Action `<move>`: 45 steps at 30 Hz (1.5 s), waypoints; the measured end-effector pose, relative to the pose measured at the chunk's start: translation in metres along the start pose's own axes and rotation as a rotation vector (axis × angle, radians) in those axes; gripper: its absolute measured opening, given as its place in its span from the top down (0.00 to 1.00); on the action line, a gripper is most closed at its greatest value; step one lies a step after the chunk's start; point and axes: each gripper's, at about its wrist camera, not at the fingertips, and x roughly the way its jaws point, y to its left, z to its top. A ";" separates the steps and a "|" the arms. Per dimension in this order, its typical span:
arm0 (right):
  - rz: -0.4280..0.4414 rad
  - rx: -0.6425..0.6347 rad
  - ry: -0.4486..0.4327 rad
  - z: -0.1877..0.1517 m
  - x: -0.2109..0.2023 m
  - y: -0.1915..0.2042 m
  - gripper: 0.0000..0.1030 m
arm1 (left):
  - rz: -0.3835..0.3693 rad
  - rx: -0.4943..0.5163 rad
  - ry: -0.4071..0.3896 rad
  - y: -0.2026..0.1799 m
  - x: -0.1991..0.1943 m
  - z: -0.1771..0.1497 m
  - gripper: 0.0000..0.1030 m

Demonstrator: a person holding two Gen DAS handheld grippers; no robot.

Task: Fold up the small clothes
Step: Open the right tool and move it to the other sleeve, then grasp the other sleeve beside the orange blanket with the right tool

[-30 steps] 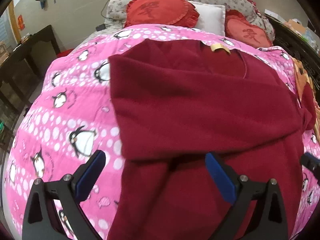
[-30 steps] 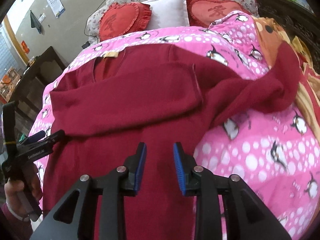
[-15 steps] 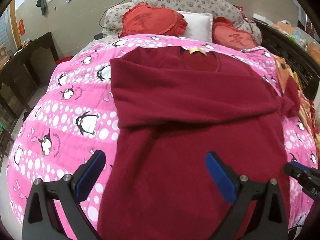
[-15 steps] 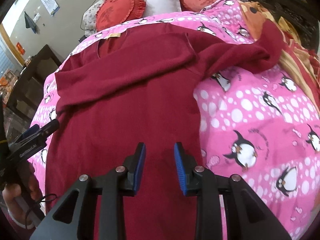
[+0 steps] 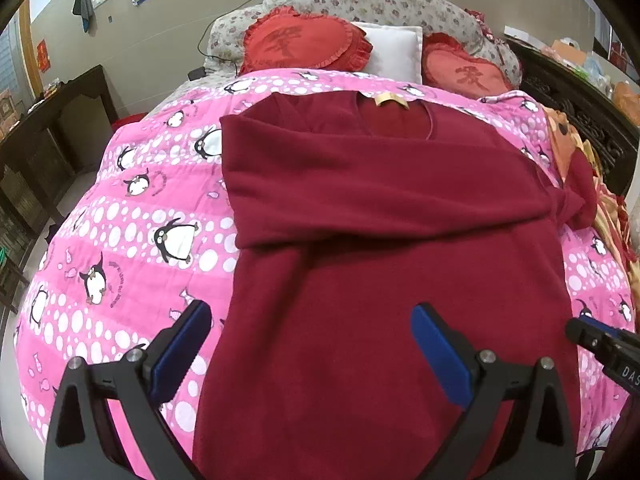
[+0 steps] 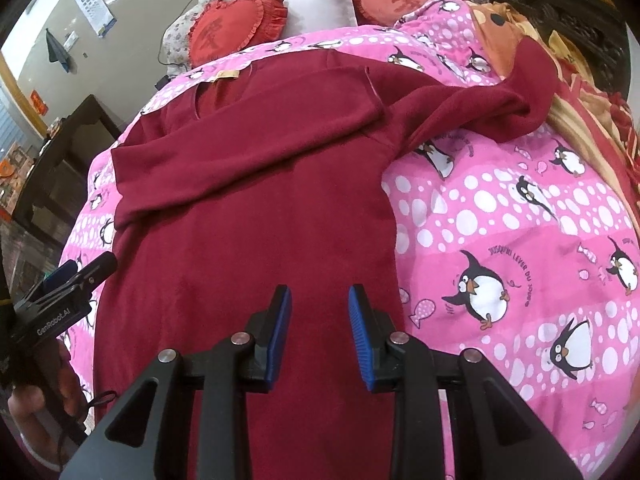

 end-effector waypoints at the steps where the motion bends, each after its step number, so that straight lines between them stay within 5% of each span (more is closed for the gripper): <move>1: 0.001 0.001 0.002 0.000 0.001 0.000 0.92 | 0.003 0.003 -0.001 0.000 0.000 0.000 0.01; 23: -0.042 0.031 -0.026 0.028 0.004 -0.032 0.92 | 0.032 0.065 -0.022 -0.006 0.017 0.023 0.01; 31: -0.154 0.149 -0.106 0.085 -0.006 -0.112 0.92 | -0.007 0.075 0.019 -0.012 0.046 0.053 0.01; 41: -0.183 0.357 -0.179 0.183 0.027 -0.186 0.84 | 0.004 0.077 0.047 -0.025 0.074 0.070 0.01; 45: -0.321 0.381 -0.143 0.217 0.062 -0.209 0.81 | 0.009 0.088 0.064 -0.028 0.081 0.069 0.01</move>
